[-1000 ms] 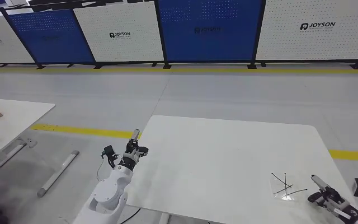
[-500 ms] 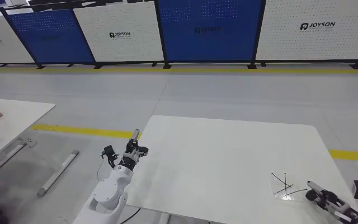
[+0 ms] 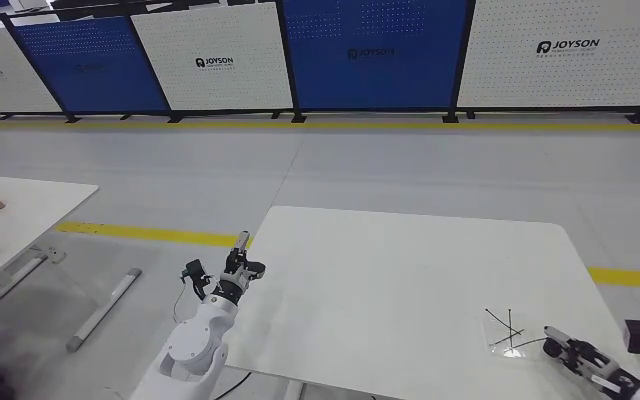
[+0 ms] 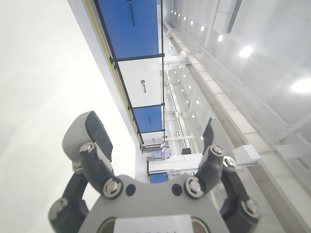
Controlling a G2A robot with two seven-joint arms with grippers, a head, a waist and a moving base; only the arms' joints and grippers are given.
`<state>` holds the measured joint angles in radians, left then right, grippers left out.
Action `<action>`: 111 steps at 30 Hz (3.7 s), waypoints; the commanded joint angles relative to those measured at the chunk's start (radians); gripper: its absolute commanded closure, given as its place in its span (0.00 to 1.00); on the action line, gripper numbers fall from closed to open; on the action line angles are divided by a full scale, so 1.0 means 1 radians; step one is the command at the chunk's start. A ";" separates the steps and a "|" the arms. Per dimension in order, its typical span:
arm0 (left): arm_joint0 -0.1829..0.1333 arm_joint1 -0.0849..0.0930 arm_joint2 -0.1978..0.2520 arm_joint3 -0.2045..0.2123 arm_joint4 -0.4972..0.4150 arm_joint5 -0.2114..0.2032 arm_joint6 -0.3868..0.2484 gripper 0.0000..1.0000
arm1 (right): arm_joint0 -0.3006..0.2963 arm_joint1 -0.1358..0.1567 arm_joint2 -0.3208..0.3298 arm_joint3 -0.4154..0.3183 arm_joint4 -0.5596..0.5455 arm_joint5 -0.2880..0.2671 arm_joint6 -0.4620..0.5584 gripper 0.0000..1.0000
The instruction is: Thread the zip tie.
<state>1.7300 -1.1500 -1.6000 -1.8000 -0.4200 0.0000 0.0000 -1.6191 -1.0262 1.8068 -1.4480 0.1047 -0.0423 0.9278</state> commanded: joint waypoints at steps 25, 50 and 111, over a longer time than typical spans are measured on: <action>0.000 0.000 0.000 0.000 0.000 0.000 0.000 0.00 | -0.027 0.012 0.013 -0.018 0.056 -0.050 -0.010 1.00; 0.000 0.000 0.000 0.000 0.000 0.000 0.000 0.00 | -0.122 0.005 0.076 -0.093 0.295 -0.108 0.026 1.00; 0.000 0.000 0.000 0.000 0.000 0.000 0.000 0.00 | -0.173 -0.104 -0.213 -0.410 0.170 -0.298 -0.706 1.00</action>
<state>1.7300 -1.1500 -1.6000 -1.8000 -0.4200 0.0000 0.0000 -1.7968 -1.1264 1.6180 -1.8562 0.3168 -0.3401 0.2685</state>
